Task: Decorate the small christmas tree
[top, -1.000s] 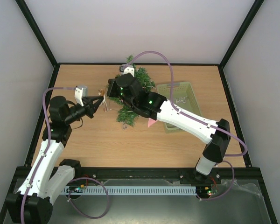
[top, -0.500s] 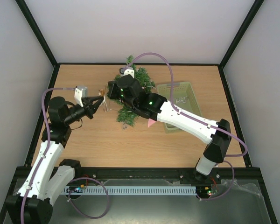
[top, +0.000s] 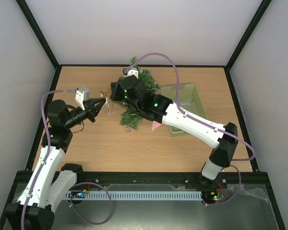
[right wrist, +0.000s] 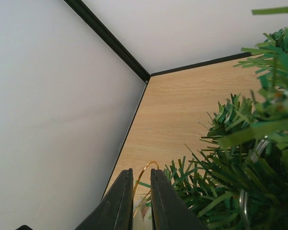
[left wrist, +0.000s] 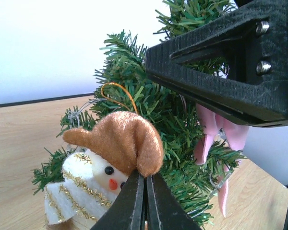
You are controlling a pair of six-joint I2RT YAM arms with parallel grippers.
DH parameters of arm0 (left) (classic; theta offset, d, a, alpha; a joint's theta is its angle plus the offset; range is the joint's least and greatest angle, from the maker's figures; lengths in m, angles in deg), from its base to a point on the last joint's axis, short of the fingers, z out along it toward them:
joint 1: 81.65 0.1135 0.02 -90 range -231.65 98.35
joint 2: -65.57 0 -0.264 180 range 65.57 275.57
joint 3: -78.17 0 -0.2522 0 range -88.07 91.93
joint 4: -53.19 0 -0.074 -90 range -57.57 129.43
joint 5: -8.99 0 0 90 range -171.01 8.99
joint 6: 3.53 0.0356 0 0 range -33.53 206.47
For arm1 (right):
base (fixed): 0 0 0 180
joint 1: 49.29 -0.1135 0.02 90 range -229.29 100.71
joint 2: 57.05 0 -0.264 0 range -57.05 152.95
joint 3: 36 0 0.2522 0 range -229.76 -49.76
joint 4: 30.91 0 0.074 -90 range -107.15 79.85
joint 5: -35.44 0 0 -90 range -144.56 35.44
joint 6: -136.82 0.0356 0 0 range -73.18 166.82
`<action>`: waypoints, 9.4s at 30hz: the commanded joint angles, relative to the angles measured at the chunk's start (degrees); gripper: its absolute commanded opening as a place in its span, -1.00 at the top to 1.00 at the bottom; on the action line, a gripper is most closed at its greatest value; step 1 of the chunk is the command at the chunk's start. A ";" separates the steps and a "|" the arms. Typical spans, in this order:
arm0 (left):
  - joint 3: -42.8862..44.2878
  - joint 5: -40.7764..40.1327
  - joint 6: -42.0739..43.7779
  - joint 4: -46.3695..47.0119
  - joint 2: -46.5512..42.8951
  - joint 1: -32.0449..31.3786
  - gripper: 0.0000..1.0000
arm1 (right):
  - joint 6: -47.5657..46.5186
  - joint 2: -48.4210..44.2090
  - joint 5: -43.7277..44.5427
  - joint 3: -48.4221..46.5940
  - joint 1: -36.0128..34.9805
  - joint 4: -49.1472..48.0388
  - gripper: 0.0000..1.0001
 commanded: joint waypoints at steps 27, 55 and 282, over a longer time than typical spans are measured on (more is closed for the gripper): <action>8.56 8.76 -2.24 3.99 -7.81 -2.96 0.95 | 14.71 -22.24 -14.58 27.03 0.40 -26.75 0.29; 6.47 7.54 -1.72 4.12 -7.54 -3.04 0.95 | 19.36 -23.52 -19.69 31.93 0.40 -38.56 0.97; 12.78 0.08 13.12 -11.35 14.07 -0.17 0.95 | -13.02 -27.18 -2.71 24.59 1.93 -4.90 0.57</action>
